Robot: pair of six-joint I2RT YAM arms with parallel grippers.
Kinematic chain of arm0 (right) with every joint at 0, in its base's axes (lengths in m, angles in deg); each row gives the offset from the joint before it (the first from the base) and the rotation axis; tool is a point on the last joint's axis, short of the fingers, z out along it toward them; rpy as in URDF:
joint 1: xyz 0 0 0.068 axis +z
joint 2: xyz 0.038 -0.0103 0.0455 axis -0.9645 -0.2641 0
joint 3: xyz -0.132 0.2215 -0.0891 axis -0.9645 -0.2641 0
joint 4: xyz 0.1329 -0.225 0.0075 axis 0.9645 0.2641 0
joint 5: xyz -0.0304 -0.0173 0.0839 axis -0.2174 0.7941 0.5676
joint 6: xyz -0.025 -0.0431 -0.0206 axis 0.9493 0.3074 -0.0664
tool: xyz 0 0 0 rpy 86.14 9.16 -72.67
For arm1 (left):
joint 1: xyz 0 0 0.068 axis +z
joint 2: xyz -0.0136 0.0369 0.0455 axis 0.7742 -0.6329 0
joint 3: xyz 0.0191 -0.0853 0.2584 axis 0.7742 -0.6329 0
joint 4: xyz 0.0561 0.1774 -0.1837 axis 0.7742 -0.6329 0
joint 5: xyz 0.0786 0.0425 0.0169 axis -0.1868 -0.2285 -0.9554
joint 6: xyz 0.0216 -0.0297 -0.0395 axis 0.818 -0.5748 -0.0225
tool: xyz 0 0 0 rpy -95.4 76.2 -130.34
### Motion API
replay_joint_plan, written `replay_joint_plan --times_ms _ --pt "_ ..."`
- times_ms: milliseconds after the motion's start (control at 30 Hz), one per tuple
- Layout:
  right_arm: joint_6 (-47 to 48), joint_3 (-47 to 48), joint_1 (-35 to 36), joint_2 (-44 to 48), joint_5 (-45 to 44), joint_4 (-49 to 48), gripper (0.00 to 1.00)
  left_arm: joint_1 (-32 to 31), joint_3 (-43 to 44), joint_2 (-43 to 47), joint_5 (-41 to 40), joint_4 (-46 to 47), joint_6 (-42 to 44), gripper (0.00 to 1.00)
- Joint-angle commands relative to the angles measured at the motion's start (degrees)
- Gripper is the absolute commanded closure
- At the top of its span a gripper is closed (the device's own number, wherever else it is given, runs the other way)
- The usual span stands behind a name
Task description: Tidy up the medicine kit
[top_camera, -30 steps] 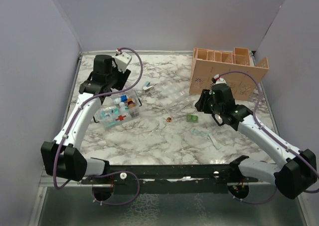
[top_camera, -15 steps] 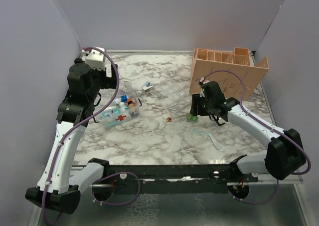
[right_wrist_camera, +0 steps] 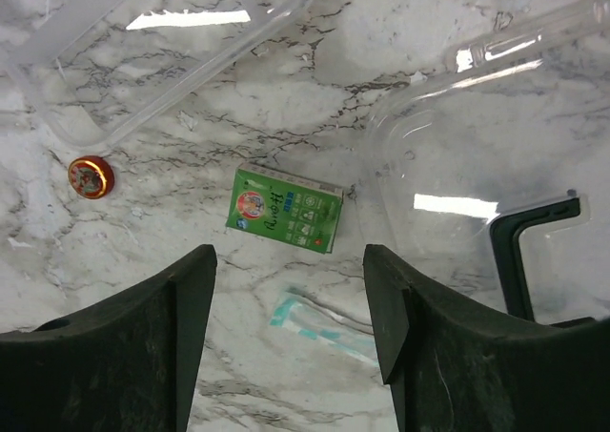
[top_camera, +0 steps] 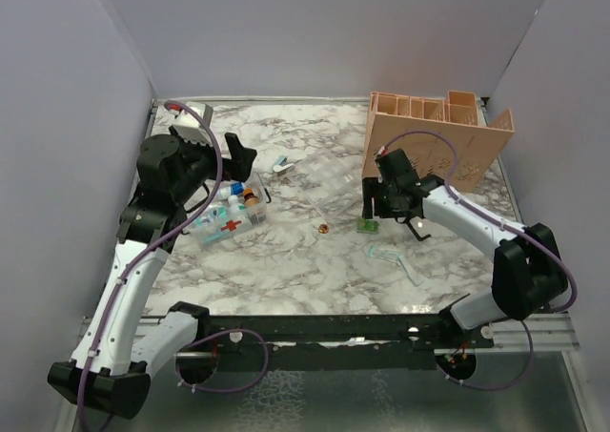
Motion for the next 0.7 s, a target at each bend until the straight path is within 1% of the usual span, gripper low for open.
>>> replay_joint_plan --times_ms 0,67,167,333,433,667 --pt "-14.4 -0.4 1.6 -0.6 -0.3 1.6 0.35 -1.9 -0.4 -0.4 3.6 4.0 -3.4 0.01" --pt "-17.2 -0.6 3.3 -1.6 -1.5 1.8 0.32 -2.9 -0.4 -1.0 3.5 4.2 -3.3 0.01" --pt "-20.1 1.0 5.2 -4.7 -3.1 3.5 0.3 -4.7 0.0 -1.7 2.7 4.0 -2.4 0.01" --pt "-25.2 4.1 6.9 -8.3 -9.5 8.1 0.29 -8.1 1.6 -2.6 -0.1 3.0 0.0 0.01" --pt "-25.9 5.6 7.5 -8.7 -12.0 10.6 0.28 -8.7 0.9 -2.6 0.1 3.5 -0.3 0.01" --pt "-26.2 4.7 7.6 -10.0 -12.1 9.1 0.25 -8.7 -1.0 -1.6 0.3 5.8 -2.1 0.01"
